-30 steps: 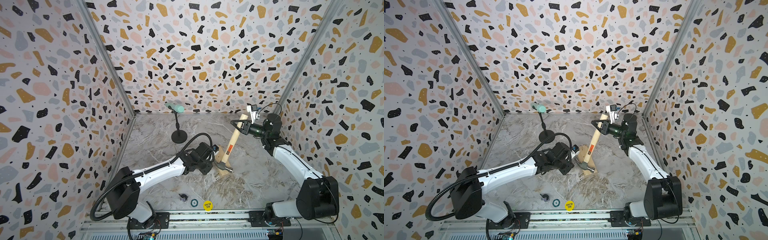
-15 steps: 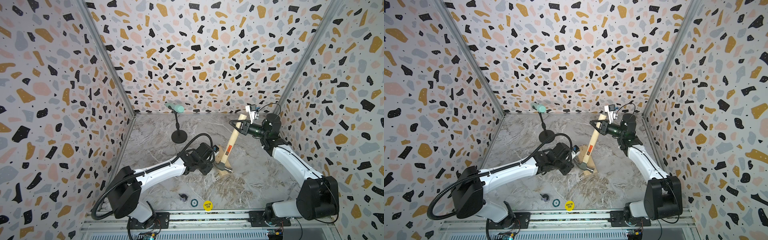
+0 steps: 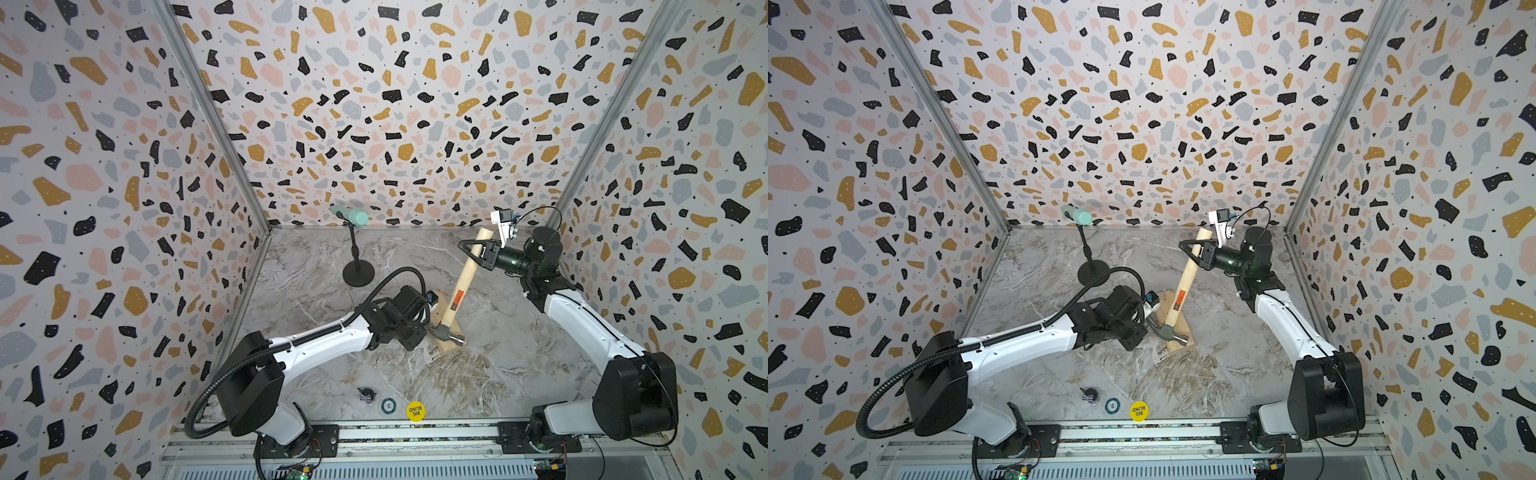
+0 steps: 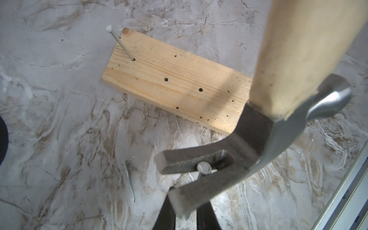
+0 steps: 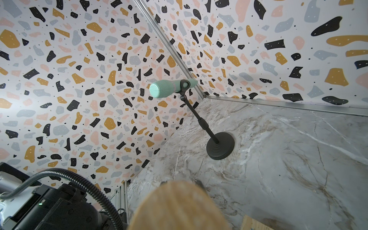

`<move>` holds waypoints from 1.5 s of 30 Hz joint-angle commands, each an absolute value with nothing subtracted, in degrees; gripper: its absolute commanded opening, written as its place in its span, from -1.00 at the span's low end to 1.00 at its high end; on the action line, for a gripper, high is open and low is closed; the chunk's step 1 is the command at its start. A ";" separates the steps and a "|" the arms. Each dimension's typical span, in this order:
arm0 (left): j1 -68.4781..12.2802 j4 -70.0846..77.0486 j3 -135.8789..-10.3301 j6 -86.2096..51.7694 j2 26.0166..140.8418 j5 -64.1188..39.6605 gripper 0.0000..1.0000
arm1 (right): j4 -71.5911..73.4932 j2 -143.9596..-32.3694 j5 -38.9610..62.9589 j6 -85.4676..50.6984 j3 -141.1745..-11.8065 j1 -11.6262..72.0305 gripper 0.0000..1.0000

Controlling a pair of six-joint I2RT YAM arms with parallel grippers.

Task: Use a claw hammer to pull out a nail
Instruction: Pick up the nail with the hammer.

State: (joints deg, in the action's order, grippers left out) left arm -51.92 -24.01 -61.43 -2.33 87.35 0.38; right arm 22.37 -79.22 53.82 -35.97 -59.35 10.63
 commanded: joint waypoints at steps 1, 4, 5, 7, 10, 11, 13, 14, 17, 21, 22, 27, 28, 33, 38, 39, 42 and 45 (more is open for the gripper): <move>-52.21 -23.90 -61.64 -1.91 87.76 0.97 -0.70 | 25.49 -77.78 55.55 -40.52 -62.75 10.99 -1.00; -52.26 -23.86 -61.81 -1.85 87.81 0.97 -0.73 | 25.56 -77.93 55.56 -40.52 -62.71 11.05 -1.00; -52.29 -23.91 -61.84 -1.89 87.87 0.97 -0.74 | 25.50 -77.87 55.49 -40.52 -62.75 11.07 -1.00; -52.22 -23.91 -61.82 -1.87 87.76 1.14 -0.75 | 25.57 -77.96 55.49 -40.44 -62.75 11.16 -1.00; -52.26 -23.86 -61.80 -1.85 87.73 1.14 -0.77 | 25.41 -77.96 55.49 -40.43 -62.84 11.16 -1.00; -52.22 -23.89 -61.80 -1.89 87.78 1.14 -0.77 | 25.40 -77.96 55.40 -40.43 -62.84 11.16 -1.00; -52.23 -23.91 -61.72 -1.73 87.65 1.06 -0.79 | 25.39 -78.04 55.31 -40.43 -62.84 11.16 -1.00; -52.29 -23.90 -61.75 -1.70 87.67 1.05 -0.80 | 25.40 -78.04 55.29 -40.44 -62.86 11.16 -1.00; -52.27 -23.82 -61.70 -1.64 87.53 0.97 -0.81 | 25.38 -78.02 55.35 -40.42 -62.84 11.17 -1.00; -52.25 -23.69 -61.70 -1.58 87.38 0.97 -0.84 | 25.20 -77.97 55.29 -40.34 -62.76 11.17 -1.00; -52.25 -23.80 -61.64 -1.61 87.37 0.97 -0.85 | 25.16 -78.03 55.37 -40.34 -62.75 11.18 -1.00; -52.25 -23.82 -61.70 -1.52 87.34 1.05 -0.92 | 25.22 -78.04 55.29 -40.34 -62.75 11.16 -1.00; -52.28 -23.82 -61.73 -1.56 87.41 1.14 -0.92 | 25.17 -78.05 55.33 -40.34 -62.75 11.16 -1.00; -52.27 -23.90 -61.85 -1.58 87.28 1.79 -0.98 | 25.02 -78.05 55.07 -40.19 -62.27 11.34 -1.00; -52.14 -24.23 -62.10 -1.58 87.62 2.29 -1.00 | 24.05 -77.44 53.59 -39.28 -60.85 12.10 -1.00; -52.16 -24.38 -62.14 -1.59 87.73 2.37 -1.00 | 23.50 -77.19 53.04 -38.73 -60.58 12.34 -1.00; -51.93 -24.40 -62.36 -1.54 87.55 2.51 -1.00 | 22.57 -76.64 52.48 -37.99 -60.12 12.66 -1.00; -51.43 -24.18 -62.32 -1.67 87.20 2.33 -1.00 | 21.79 -76.08 52.09 -37.43 -60.03 12.66 -1.00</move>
